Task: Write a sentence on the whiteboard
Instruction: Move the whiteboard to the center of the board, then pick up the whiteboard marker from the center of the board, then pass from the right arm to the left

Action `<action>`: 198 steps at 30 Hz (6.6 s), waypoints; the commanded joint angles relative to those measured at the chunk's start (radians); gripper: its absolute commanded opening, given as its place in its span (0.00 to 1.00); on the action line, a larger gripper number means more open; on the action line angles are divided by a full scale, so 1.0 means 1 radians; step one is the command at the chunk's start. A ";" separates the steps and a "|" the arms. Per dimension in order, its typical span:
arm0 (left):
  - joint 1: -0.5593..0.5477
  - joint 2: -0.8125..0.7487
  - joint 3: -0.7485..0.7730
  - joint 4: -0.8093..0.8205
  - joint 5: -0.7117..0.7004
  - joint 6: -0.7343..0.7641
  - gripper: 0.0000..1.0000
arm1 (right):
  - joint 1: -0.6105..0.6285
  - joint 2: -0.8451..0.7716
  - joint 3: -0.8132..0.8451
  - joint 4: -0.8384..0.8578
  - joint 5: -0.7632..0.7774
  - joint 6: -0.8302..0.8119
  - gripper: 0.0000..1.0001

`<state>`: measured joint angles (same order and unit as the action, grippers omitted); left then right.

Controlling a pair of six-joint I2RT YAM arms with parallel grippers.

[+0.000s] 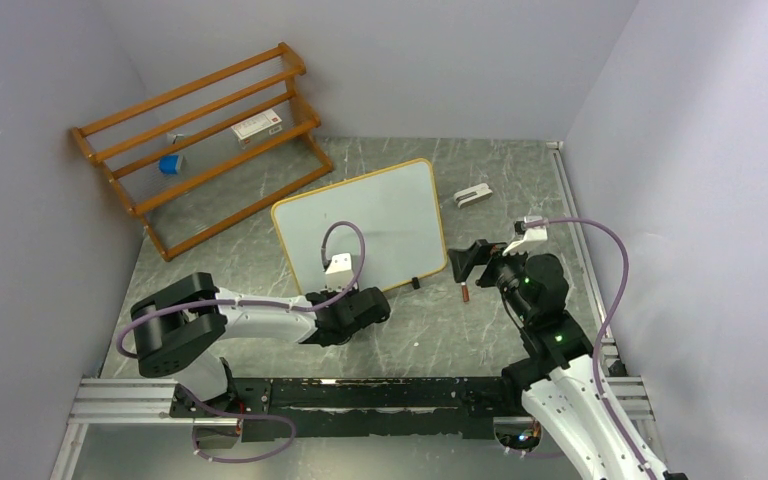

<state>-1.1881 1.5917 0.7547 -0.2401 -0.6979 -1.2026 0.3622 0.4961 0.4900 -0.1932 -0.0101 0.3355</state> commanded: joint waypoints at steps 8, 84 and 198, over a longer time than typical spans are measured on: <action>-0.064 -0.114 0.051 -0.053 0.028 -0.009 0.54 | 0.008 0.041 0.099 -0.102 0.040 0.048 1.00; 0.754 -0.922 0.080 0.024 0.829 1.083 0.96 | -0.129 1.241 0.479 -0.315 0.148 0.154 0.14; 0.061 -0.251 0.481 -0.160 0.379 1.301 0.05 | 0.070 0.416 0.573 -0.402 -0.305 0.149 0.57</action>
<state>-1.1408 1.4166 1.2728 -0.2939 -0.2951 -0.0536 0.4339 0.8795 0.9699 -0.4259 -0.2066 0.6407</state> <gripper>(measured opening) 0.147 0.554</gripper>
